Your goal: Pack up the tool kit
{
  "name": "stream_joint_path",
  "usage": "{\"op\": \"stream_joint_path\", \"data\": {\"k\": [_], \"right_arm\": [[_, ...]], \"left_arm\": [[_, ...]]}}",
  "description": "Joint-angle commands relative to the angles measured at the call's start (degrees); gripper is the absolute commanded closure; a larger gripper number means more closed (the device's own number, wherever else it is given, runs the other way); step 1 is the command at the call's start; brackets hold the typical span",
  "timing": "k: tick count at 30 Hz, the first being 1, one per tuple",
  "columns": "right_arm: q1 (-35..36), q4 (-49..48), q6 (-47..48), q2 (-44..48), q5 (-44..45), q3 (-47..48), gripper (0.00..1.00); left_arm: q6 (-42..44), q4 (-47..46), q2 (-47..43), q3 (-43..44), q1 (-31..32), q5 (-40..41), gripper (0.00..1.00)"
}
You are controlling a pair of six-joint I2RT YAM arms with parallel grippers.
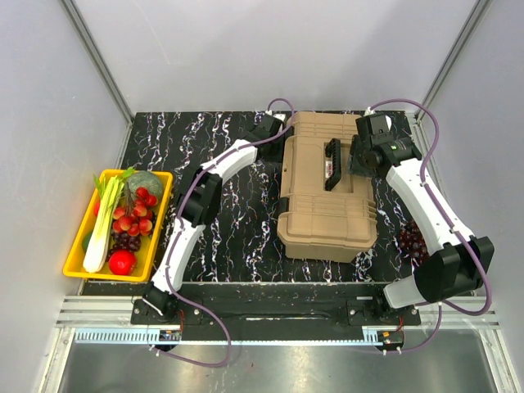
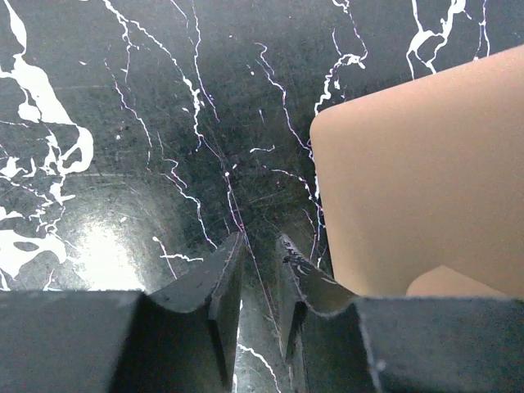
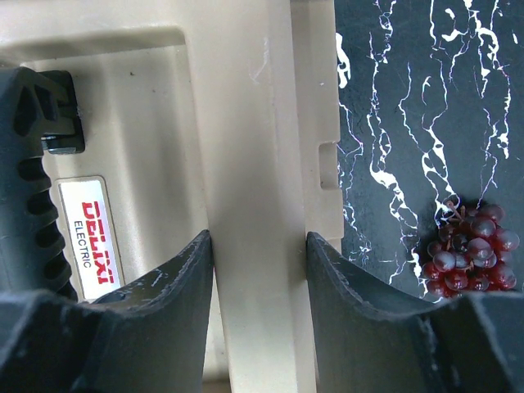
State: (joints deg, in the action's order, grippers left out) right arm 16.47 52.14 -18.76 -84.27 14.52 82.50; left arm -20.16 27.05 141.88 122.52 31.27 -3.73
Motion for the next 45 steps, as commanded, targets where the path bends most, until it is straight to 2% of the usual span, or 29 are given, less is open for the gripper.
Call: {"op": "stream_joint_path", "data": {"k": [1, 4, 8, 10, 14, 18, 23, 24, 28, 29, 30, 37, 45], "right_arm": [[2.16, 2.09, -3.12, -5.12, -12.07, -4.81, 0.57], [2.16, 2.09, -3.82, -4.5, -11.45, -4.45, 0.57], [2.16, 1.04, -5.23, -3.54, -10.49, -4.1, 0.56], [2.16, 1.03, -5.49, -3.18, -9.78, -3.23, 0.55], [2.16, 1.12, -5.67, -2.83, -7.5, 0.63, 0.52], [2.16, 1.65, -5.41, -2.74, -4.07, 6.87, 0.47], [2.08, 1.66, -5.49, -0.55, 2.42, 12.33, 0.37], [2.08, 0.87, -5.49, 0.93, 4.01, 11.99, 0.33], [1.9, -3.35, -4.79, 7.35, 9.55, 9.0, 0.16], [1.81, -3.88, -4.53, 9.28, 11.39, 8.56, 0.03], [1.81, -4.06, -3.92, 10.43, 12.97, 8.29, 0.0], [1.55, -5.55, -0.66, 19.04, 26.24, 4.79, 0.01], [1.55, -9.78, -1.97, 30.47, 31.7, -1.55, 0.0]], "left_arm": [[-2.51, -6.84, -1.34, 1.41, 5.82, -7.27, 0.73], [-7.33, -7.27, -4.5, -1.56, 3.99, -5.07, 0.73], [-15.94, -14.64, -12.4, -12.54, -1.11, -5.59, 0.71], [-17.54, -17.02, -16.53, -17.64, -3.22, -4.81, 0.69], [-17.19, -16.15, -23.66, -22.05, -5.86, -1.99, 0.62], [-16.05, -13.0, -30.07, -23.9, -8.15, 0.2, 0.46], [-12.19, -7.9, -38.33, -26.19, -9.73, 1.87, 0.05], [-11.14, -6.58, -40.44, -26.63, -9.91, 2.75, 0.01], [-7.88, -1.48, -48.53, -28.82, -11.05, 5.22, 0.01], [-7.27, -0.78, -50.63, -29.78, -11.23, 5.13, 0.01], [-6.48, -0.33, -52.65, -30.93, -11.49, 5.39, 0.01], [-3.92, 1.69, -70.49, -43.74, -11.75, 13.3, 0.01], [-3.39, 4.24, -92.46, -54.31, -11.75, 22.27, 0.01]]}}
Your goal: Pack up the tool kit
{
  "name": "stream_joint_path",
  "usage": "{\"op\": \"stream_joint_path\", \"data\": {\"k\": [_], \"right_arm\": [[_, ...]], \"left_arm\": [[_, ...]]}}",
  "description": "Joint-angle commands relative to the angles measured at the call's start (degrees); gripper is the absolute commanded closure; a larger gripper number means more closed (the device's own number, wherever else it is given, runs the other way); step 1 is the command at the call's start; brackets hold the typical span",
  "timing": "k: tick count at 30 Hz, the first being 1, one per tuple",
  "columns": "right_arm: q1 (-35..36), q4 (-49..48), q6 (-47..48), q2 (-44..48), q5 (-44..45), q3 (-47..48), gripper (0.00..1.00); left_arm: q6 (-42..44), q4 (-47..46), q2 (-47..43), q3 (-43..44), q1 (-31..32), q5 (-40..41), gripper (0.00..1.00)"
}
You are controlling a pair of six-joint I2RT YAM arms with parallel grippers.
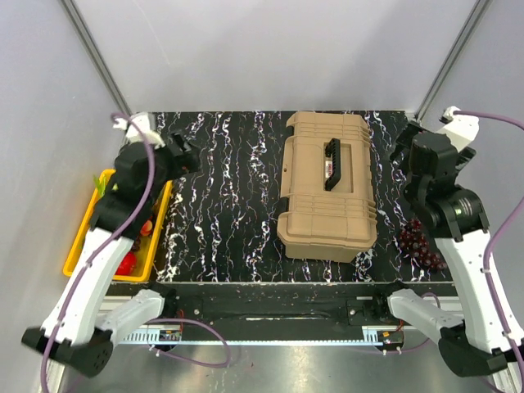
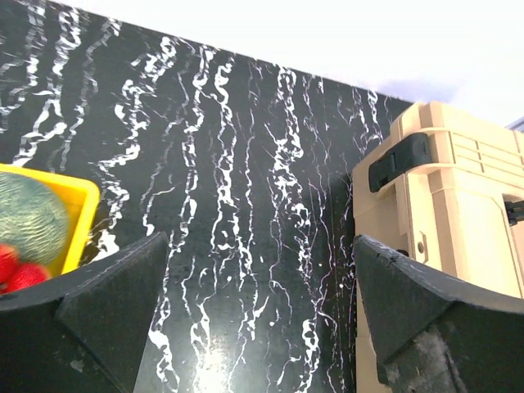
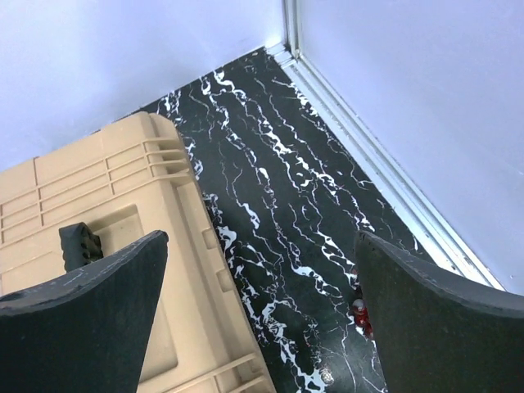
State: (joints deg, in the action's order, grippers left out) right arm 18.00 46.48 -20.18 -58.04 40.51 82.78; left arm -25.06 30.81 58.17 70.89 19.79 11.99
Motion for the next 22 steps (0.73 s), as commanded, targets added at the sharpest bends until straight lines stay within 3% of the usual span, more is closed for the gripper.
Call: {"op": "stream_joint_path", "data": {"k": [1, 8, 22], "right_arm": [[0.02, -4.38, -0.91, 5.38, 5.81, -2.36, 0.01], [0.02, -4.29, -1.61, 10.22, 7.04, -3.51, 0.01], [-0.07, -2.8, -3.72, 12.34, 5.19, -2.98, 0.01]], "left_arm": [[1.85, 0.74, -11.39, -3.3, -0.28, 6.73, 0.01], [4.49, 5.92, -19.93, -3.05, -0.19, 8.49, 0.01], [4.67, 7.87, -22.14, -1.72, -0.19, 12.45, 0.01]]}}
